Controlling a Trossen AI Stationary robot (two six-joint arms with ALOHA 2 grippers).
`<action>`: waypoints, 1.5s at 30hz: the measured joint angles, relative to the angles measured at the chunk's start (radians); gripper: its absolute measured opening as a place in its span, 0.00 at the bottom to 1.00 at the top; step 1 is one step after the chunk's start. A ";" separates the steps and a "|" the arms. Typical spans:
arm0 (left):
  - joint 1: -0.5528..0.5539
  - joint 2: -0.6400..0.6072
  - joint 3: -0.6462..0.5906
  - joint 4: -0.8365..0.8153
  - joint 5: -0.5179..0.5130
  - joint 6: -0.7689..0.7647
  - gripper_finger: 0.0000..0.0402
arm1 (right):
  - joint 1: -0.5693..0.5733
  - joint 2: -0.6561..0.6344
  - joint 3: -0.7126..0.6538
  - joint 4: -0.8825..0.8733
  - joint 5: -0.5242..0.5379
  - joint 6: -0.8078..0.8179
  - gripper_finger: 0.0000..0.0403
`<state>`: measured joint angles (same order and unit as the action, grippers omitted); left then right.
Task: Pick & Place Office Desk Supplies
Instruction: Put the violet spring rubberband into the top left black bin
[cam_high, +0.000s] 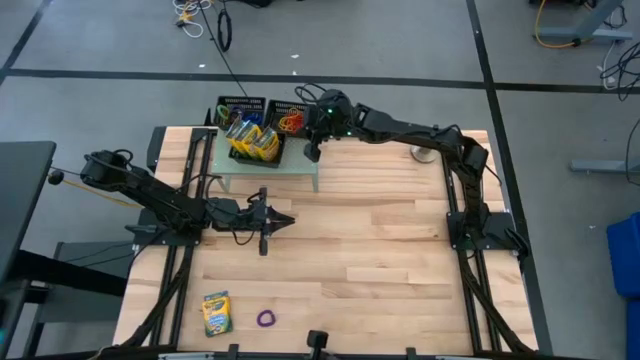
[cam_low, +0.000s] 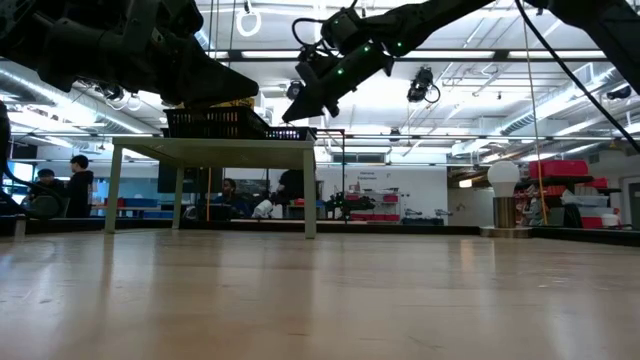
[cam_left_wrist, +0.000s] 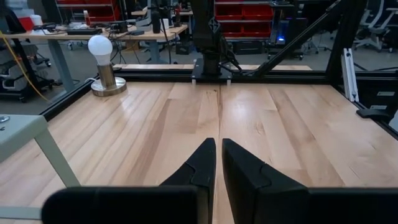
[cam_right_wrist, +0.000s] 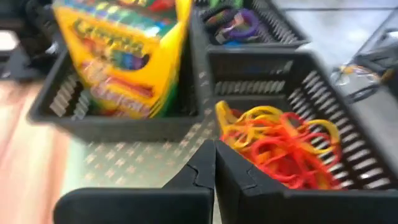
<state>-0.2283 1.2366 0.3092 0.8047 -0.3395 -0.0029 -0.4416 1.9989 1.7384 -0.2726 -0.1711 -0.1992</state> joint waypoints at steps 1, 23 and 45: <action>0.000 0.000 0.000 0.000 0.000 0.000 0.08 | 0.000 0.001 0.000 0.012 0.023 0.007 0.01; -0.067 0.007 0.028 -0.147 0.069 -0.075 0.02 | 0.064 -0.237 -0.144 -0.059 0.223 0.000 0.00; -0.409 0.439 0.641 -1.078 -0.045 -0.497 0.21 | 0.540 -0.789 -1.237 0.778 0.424 0.142 0.02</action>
<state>-0.6371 1.6757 0.9505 -0.2735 -0.3840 -0.5002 0.0985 1.2103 0.5012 0.5052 0.2530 -0.0569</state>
